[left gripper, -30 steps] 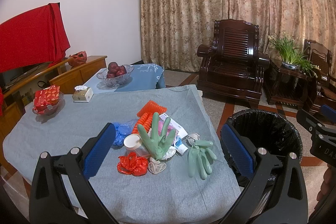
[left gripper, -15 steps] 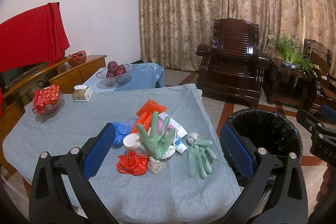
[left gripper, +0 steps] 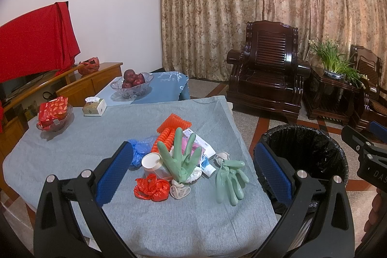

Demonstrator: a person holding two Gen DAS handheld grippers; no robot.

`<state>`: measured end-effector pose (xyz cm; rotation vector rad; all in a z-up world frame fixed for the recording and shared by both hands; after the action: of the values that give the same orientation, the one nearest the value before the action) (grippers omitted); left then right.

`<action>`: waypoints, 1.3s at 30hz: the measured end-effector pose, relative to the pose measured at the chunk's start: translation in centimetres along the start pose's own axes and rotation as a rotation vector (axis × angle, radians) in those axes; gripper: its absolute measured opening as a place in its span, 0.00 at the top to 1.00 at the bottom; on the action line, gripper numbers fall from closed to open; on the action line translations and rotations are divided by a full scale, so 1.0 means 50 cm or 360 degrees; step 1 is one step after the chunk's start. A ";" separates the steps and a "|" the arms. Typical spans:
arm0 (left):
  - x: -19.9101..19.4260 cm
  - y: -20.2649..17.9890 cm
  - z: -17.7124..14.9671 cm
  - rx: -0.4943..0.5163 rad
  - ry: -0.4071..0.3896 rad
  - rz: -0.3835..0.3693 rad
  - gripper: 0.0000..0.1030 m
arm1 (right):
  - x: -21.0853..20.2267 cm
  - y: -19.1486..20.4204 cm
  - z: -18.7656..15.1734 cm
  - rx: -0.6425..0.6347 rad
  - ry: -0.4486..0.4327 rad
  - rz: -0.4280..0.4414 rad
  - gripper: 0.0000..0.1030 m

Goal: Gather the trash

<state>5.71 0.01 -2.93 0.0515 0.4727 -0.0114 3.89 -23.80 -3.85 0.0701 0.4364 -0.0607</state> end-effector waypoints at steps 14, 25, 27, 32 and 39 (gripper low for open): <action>0.014 0.000 -0.024 -0.0010 0.0003 -0.0004 0.05 | 0.014 0.004 -0.013 -0.0015 0.0027 0.0013 0.06; 0.092 0.080 -0.075 -0.0033 -0.0003 0.0137 0.05 | 0.104 0.095 -0.048 -0.0088 0.0093 0.0150 0.06; 0.112 0.093 -0.090 -0.0019 0.0013 0.0158 0.05 | 0.127 0.122 -0.064 -0.0119 0.0114 0.0189 0.06; 0.158 0.133 -0.127 -0.0062 0.0062 0.0148 0.05 | 0.189 0.171 -0.095 -0.0170 0.0171 0.0277 0.08; 0.215 0.176 -0.178 -0.0053 0.0121 0.0193 0.05 | 0.279 0.223 -0.143 -0.0187 0.0295 0.0391 0.21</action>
<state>11.43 9.26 -15.33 0.0478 0.5450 0.1180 14.31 -12.73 -15.60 0.0129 0.6125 0.2145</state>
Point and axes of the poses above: each gripper's, at about its wrist camera, not at the fingertips, and x roughly the way its jaws point, y to its left, z to its top, the point moved 6 cm from there along x, roughly the way its jaws point, and after that the axes turned 1 degree about -x, right-handed, at the moved point
